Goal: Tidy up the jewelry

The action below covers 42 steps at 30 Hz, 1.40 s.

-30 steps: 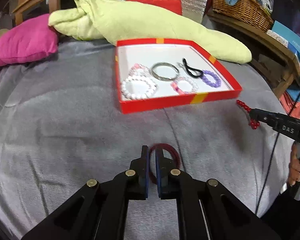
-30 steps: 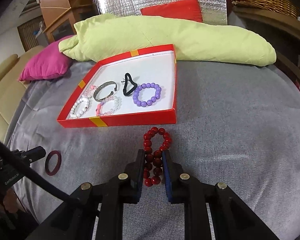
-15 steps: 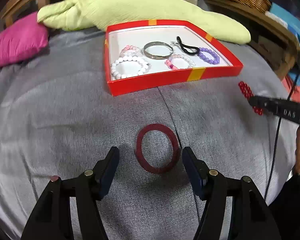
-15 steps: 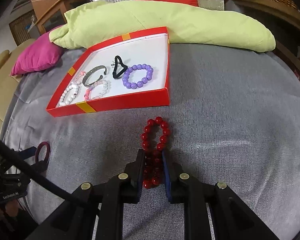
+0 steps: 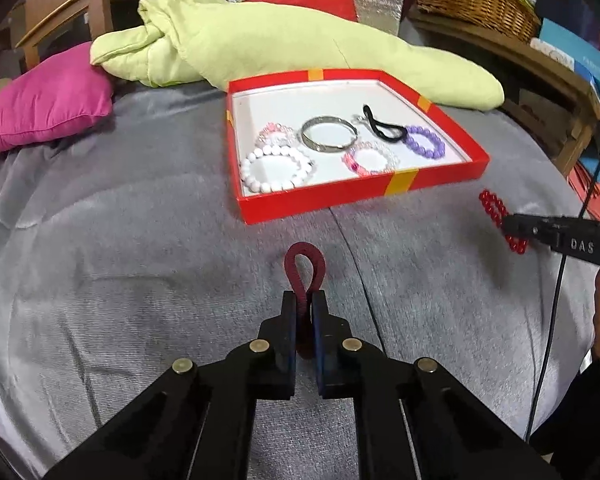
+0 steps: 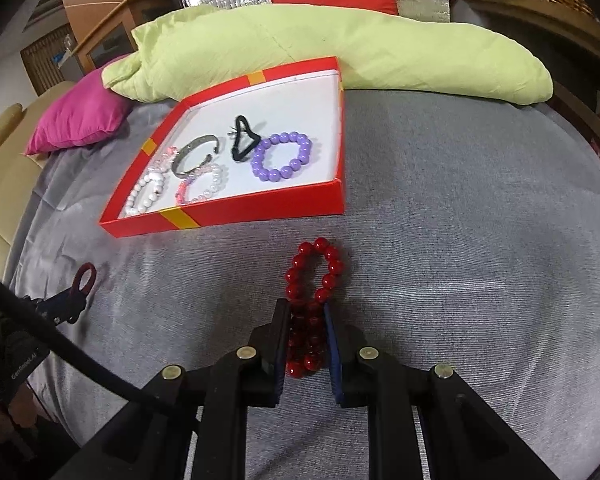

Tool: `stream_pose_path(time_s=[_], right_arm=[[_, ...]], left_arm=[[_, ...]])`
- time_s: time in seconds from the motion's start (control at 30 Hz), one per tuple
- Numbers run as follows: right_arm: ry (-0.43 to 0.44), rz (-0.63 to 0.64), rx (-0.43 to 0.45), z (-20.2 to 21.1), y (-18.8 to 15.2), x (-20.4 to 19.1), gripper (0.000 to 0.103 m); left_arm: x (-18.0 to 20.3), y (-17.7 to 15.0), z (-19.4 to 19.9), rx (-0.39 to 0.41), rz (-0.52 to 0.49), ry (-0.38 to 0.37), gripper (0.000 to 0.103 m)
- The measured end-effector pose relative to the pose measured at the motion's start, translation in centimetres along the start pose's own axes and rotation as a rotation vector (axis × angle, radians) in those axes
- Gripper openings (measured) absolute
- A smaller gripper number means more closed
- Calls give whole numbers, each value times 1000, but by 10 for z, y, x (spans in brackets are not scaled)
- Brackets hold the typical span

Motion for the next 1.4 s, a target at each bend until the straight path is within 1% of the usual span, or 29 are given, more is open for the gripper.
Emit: stream_pose_path(time_s=[0.13,0.23,0.33,0.43,0.53,0.6,0.63,0.67,0.73,0.83,0.93,1.0,1.03,1.07,1.13,1.27,1.33,1.4], right_arm=[[52,34,42,12,2,-14,17],[87,74,79,21,5,-30,13],[112,96,100,26,6,-40,13],[83,102,100,25,6,-40,13],[13,76,62,18,6,-27,14],[-5,54,29,13,6,-19,21],[-4,43,20,12,6,-16,35],[1,29,18,12,6,-14,53],[6,32,42,14,8,-17,66],[-9,79,59,14,9,-28,66],[-40,100,19,-2,7,-35,66],[-78,101,-46,-21,3,-33,52],[-112,110,-24,-22,3,-32,42],[-119,126,-6,-20,5,-35,20],[-92,123,-5,-18,4,-36,20],[-87,106,14,-14,4,-35,20],[-53,90,26,-10,5,-36,20],[-2,73,50,-3,9,-38,20]], left_arm=[[-1,4,4,21,11,3,8],[2,7,5,30,8,3,8],[6,9,5,33,7,5,8],[10,10,6,39,-2,6,8],[11,9,6,39,-11,10,8],[10,8,6,39,-8,14,8],[10,8,6,37,-6,16,8],[10,8,6,33,-2,18,8],[9,7,6,28,6,18,8],[11,6,7,27,2,17,8],[13,6,9,31,-8,23,8],[12,4,10,30,-10,25,8],[10,4,10,27,-4,22,8],[8,3,11,27,4,19,8],[2,3,13,33,18,16,8],[-8,5,20,51,63,-16,8],[-10,6,23,64,74,-20,8],[-11,8,24,70,77,-15,8]])
Point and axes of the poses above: each gripper's, at about its wrist camera, not at the fingertips, and z roughly against the way its jaws point, x to its right, y to its top, the point moved 7 cm from there along -z, roughly the way its jaws point, and after that the axes turned 7 degrees about -x, right-handed, at the moved point
